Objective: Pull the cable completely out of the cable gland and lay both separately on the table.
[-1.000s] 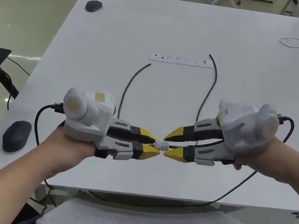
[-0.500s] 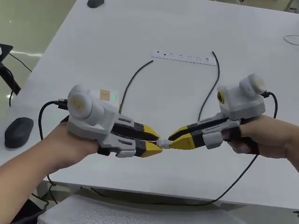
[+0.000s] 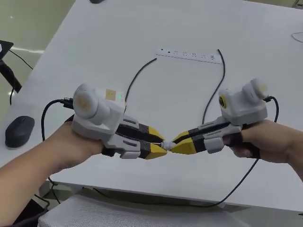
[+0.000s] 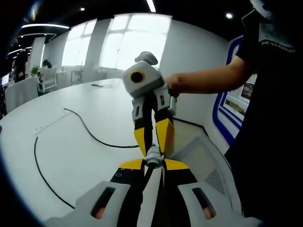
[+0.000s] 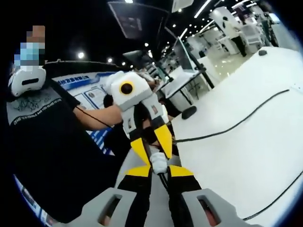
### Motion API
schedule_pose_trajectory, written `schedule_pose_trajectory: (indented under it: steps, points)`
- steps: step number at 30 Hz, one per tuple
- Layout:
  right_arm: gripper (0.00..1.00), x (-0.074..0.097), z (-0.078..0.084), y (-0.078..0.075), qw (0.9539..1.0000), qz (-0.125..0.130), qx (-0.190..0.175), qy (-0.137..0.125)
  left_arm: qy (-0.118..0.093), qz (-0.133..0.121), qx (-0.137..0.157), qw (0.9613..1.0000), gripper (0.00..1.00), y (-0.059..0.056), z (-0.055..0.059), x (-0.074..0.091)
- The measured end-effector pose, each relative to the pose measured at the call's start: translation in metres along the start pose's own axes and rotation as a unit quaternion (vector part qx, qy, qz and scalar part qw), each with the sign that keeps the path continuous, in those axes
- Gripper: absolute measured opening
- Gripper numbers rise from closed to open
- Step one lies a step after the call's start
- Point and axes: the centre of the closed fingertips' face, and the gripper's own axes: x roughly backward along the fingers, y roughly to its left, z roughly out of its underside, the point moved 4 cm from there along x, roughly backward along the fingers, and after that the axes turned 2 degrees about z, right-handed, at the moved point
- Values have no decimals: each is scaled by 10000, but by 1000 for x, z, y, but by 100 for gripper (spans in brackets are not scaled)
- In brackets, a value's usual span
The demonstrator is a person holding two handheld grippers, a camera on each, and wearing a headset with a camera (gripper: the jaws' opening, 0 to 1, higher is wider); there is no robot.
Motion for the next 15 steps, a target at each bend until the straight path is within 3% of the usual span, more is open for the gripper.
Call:
schedule_pose_trajectory:
  steps: [3,5,7,9,10,11,13,14,15]
  points:
    - [7,1,-2,3,9971,285,706,67,-25,18,99,9999,15,2,-1,0]
    - [7,1,-2,6,9886,568,1380,197,-39,48,158,9999,15,2,0,0]
    - [7,0,-1,10,9745,823,2047,421,-55,103,227,9997,15,1,1,-1]
    - [7,-1,1,12,9612,1074,2472,578,-47,103,286,9995,15,1,2,-2]
    - [7,-2,2,14,9526,1175,2725,678,-45,107,301,9995,15,1,3,-3]
    - [7,-1,5,11,9383,1334,3080,827,-29,109,342,9994,15,1,4,-4]
    - [7,-3,7,11,9189,1579,3471,1014,-35,97,423,9991,15,1,5,-5]
    - [7,-4,7,11,9121,1705,3580,1040,-40,70,442,9990,15,1,6,-5]
    - [7,-5,8,10,9024,1779,3771,1084,-53,47,488,9988,15,3,6,-4]
